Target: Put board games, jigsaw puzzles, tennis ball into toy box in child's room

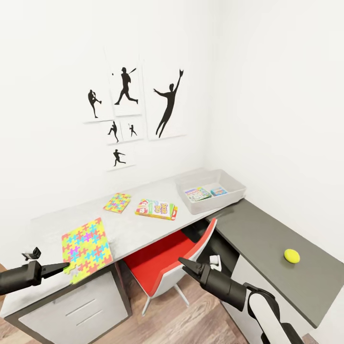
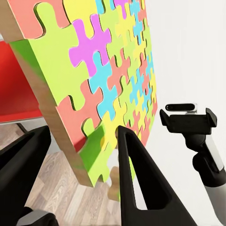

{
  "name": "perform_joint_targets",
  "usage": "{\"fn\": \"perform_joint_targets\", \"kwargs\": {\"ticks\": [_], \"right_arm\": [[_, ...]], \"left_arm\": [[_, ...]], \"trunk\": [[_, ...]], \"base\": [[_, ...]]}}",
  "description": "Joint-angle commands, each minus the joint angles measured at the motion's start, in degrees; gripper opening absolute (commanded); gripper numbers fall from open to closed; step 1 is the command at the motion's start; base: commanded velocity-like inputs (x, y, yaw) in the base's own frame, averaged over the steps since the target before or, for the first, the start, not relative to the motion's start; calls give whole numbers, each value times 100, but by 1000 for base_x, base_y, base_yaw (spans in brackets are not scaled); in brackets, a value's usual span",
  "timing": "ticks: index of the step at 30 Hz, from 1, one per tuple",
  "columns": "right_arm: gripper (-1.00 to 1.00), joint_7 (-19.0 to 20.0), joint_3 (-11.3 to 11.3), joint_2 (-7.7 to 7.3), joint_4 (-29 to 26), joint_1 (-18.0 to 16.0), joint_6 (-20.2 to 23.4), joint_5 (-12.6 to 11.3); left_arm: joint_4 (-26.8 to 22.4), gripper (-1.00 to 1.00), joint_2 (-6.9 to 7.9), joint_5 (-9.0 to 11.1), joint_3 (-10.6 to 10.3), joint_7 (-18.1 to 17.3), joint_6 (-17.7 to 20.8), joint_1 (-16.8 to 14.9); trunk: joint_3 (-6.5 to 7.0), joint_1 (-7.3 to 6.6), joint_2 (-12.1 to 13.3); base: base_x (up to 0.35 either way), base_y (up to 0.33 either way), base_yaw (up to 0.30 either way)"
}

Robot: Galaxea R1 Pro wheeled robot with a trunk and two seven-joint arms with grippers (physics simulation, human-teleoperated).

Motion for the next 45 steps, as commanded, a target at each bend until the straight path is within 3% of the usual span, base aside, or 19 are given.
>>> {"fn": "perform_joint_targets", "kwargs": {"ticks": [1,18,45], "right_arm": [[100,9,3,-3,1,-6,18,-7],[100,11,4,-3,-38,-6,11,-7],[100,12,-1,-2,3,-6,15,-13]], "left_arm": [[-2,-100,2,0,0,-24,61,-2],[-3,-100,11,4,-7,-24,61,-2],[-3,-100,55,21,5,-24,61,-2]], "trunk": [[-9,4,-12],[-2,4,-12],[-2,4,-12]], "base": [[0,0,-197],[-17,1,-48],[-115,60,-271]]}}
